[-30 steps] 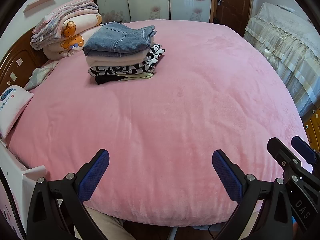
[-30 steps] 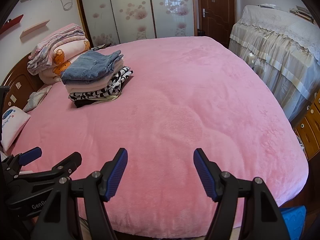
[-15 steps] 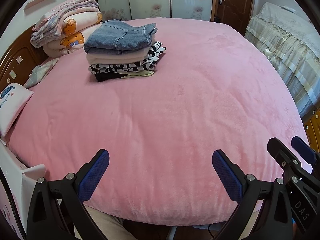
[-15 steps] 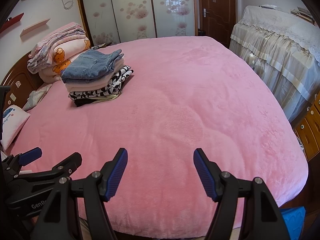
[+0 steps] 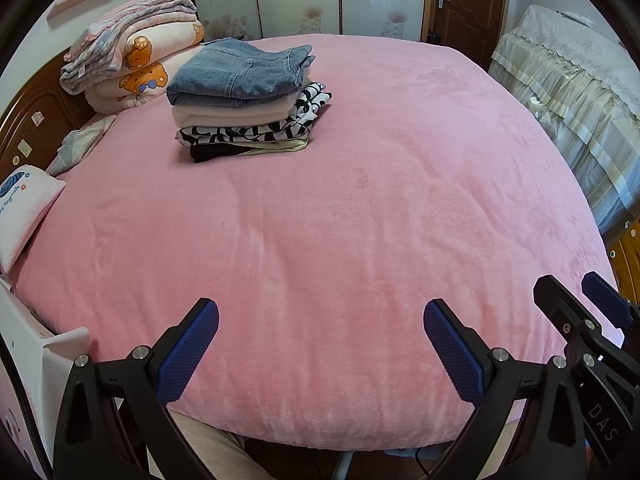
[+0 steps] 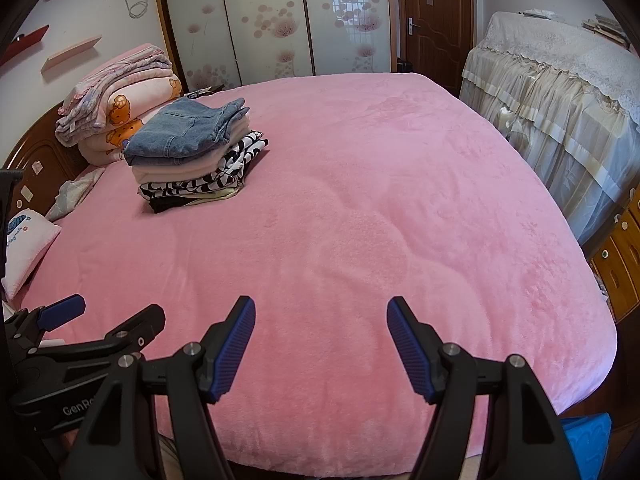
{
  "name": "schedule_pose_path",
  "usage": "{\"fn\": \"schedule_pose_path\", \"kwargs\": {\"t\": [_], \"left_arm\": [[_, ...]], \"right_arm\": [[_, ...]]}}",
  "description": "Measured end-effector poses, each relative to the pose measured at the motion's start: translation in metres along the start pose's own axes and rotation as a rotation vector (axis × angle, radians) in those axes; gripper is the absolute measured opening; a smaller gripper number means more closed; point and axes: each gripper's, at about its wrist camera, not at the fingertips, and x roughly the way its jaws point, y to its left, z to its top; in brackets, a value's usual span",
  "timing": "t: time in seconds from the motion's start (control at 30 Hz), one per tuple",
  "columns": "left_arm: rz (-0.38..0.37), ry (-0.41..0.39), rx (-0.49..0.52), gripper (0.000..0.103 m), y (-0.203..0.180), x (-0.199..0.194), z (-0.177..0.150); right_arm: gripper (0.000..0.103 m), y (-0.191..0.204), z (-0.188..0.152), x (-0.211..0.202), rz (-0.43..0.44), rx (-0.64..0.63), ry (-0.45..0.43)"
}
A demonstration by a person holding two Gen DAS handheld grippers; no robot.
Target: Fold large clothes
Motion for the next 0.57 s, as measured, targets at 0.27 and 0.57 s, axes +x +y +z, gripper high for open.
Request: {"fn": "schedule_pose_path", "kwargs": {"t": [0.27,0.57], "left_arm": [[0.000,0.004,0.000,0.101,0.0003,0.0014,-0.0009],[-0.002,0.011,-0.004,0.101,0.0009,0.0022,-0.0018]], "right_arm": [[0.069,-0.0019,0.0008,0.0012,0.005,-0.004,0.002],[0.069,-0.0017,0.0006,0.0013,0.005,-0.005,0.002]]}}
